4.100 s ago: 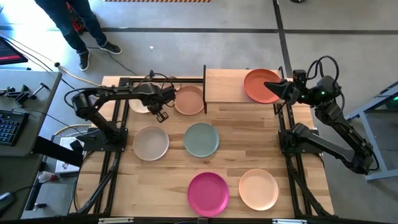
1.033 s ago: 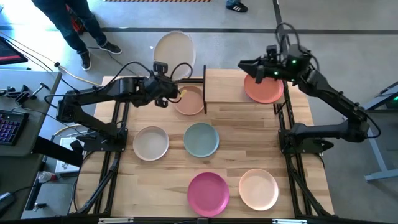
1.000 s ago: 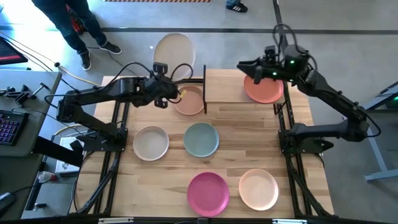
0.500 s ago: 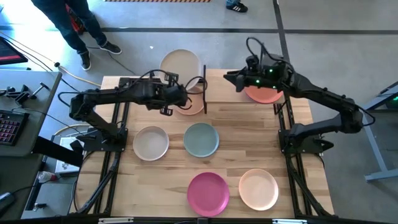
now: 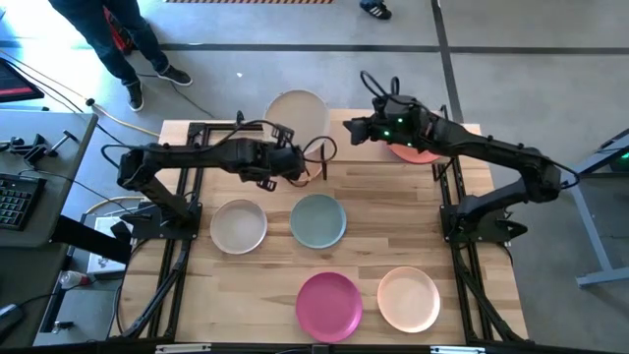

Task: Place and stack plates onto a shelf
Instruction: Stack the white plate on the orange plate on the shelf

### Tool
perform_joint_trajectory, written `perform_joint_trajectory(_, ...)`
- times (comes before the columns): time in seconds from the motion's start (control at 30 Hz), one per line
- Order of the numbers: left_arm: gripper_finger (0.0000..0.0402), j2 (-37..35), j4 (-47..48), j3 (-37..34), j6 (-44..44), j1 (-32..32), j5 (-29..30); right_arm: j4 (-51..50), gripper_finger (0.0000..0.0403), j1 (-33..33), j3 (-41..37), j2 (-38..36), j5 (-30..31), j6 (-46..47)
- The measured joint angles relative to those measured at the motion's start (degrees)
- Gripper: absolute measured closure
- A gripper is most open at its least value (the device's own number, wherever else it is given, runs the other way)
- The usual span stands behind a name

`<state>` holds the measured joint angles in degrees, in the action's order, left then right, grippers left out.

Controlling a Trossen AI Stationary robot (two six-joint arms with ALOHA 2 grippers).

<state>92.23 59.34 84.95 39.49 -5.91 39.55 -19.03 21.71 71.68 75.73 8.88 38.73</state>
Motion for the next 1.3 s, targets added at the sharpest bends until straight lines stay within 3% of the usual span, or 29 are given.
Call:
perform_joint_trajectory(0.2, 0.0401, 0.0, -0.2, 0.0, 7.8, 2.5, 0.1, 0.7, 0.0238, 0.0, 0.0, 1.8, -0.3, 2.0)
perform_joint_trajectory(0.93, 0.0401, 0.0, -7.0, 0.0, 17.1, 6.5, 4.7, -0.1, 0.0242, 0.0, 0.0, 1.9, -2.0, 4.3)
perform_joint_trajectory(1.07, 0.0401, 0.0, -7.0, 0.0, 16.8, 6.5, 4.7, -1.1, 0.0278, 0.0, 0.0, 1.9, -2.0, 4.8)
perform_joint_trajectory(1.3, 0.0395, 0.0, -7.1, 0.0, 16.7, 6.5, 4.6, -2.0, 0.0389, -0.2, 0.0, 1.9, -1.6, 5.0)
